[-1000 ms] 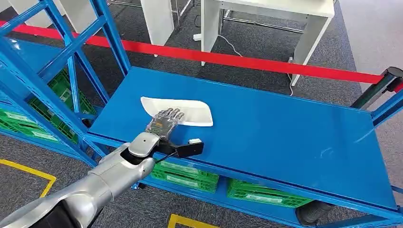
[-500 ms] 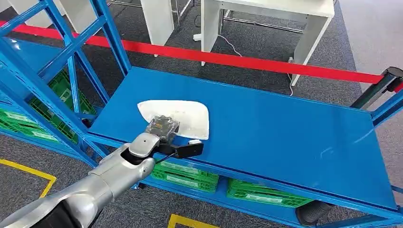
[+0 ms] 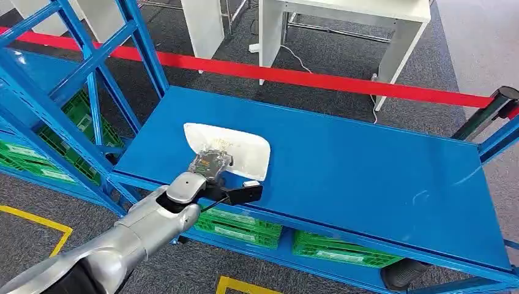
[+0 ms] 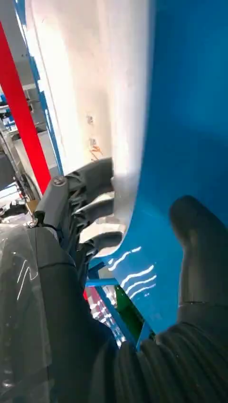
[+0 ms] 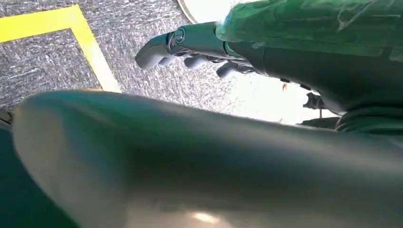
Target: Take the parts from the cabinet and place them on the table.
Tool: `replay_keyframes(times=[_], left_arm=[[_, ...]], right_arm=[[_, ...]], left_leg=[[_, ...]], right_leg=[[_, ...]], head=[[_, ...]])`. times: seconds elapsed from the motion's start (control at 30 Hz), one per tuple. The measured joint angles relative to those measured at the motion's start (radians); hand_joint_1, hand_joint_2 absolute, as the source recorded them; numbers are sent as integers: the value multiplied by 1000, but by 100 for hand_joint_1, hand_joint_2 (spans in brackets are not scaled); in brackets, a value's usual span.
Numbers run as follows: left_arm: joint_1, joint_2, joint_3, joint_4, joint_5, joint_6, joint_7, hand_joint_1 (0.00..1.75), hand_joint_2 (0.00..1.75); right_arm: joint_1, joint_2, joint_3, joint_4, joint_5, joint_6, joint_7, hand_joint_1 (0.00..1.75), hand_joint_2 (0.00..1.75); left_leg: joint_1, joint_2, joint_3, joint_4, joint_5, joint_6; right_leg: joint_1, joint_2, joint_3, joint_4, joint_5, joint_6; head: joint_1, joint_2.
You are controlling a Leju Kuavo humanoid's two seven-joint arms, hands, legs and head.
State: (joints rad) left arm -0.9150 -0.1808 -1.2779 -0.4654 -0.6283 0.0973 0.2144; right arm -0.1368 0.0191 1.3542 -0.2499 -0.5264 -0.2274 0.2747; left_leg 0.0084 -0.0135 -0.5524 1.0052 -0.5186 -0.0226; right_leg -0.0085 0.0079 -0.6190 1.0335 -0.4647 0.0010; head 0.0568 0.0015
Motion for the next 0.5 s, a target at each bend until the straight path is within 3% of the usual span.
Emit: replay_keyframes(times=[0.27, 0.3, 0.33, 0.5], left_arm=[[-1, -3, 0, 2, 1, 17, -4, 143, 175], [-1, -3, 0, 2, 2, 18, -5, 171, 175], [-1, -3, 0, 2, 2, 19, -5, 175, 175], [0, -4, 0, 2, 3, 25, -5, 175, 175]], right_arm=[[1, 1, 0, 0, 0, 2, -1, 0, 0], [1, 1, 0, 0, 1, 2, -1, 0, 0], [1, 1, 0, 0, 3, 3, -1, 0, 0], [1, 1, 0, 0, 3, 3, -1, 0, 0]], left_leg=[[0, 0, 0, 0, 0, 0], [0, 0, 0, 0, 0, 0], [0, 0, 0, 0, 0, 0], [0, 0, 1, 0, 0, 0]], right_leg=[[0, 0, 0, 0, 0, 0], [0, 0, 0, 0, 0, 0], [0, 0, 1, 0, 0, 0], [0, 0, 1, 0, 0, 0]], head=[[0, 0], [0, 0], [0, 0], [0, 0]])
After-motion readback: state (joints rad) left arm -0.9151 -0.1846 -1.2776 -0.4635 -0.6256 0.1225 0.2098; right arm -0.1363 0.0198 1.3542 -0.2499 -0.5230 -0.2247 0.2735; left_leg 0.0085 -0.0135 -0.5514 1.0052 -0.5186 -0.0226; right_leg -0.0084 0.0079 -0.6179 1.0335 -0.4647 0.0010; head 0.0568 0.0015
